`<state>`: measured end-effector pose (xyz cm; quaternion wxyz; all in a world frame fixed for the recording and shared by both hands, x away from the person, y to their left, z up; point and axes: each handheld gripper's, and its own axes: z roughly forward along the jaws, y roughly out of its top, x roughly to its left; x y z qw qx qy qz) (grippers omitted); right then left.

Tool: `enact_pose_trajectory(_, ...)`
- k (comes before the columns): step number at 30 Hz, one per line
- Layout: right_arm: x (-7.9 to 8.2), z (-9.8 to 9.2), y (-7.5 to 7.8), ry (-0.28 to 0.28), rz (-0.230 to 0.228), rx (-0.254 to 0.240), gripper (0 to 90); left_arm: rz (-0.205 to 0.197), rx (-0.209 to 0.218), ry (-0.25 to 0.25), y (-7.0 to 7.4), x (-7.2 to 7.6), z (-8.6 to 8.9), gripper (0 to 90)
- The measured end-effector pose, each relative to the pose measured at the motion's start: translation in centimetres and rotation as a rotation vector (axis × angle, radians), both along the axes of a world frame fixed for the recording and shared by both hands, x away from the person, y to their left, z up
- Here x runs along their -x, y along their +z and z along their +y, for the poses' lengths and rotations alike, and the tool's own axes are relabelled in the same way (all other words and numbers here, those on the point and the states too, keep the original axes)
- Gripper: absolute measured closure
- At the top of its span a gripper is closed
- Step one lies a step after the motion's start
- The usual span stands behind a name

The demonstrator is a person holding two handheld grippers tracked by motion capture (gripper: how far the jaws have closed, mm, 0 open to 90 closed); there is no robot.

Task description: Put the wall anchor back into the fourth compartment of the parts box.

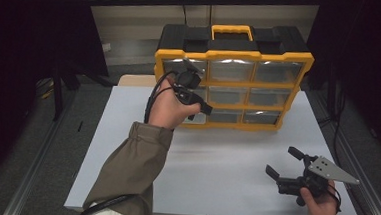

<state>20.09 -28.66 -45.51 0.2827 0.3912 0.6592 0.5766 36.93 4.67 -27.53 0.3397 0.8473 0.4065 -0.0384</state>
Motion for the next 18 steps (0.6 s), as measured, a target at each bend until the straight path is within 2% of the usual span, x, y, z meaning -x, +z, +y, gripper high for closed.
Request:
enact_pose_trajectory(9, 0.0, 0.0, 0.0, -0.002, 0.002, 0.001, 0.0, -0.024, -0.017, 0.038, 0.7, -0.3, 0.5, 85.1)
enact_pose_trajectory(18, 0.0, 0.1, 0.0, -0.004, 0.005, -0.005, 0.0, -0.034, -0.055, 0.082, 1.2, -0.8, 1.3, 85.1)
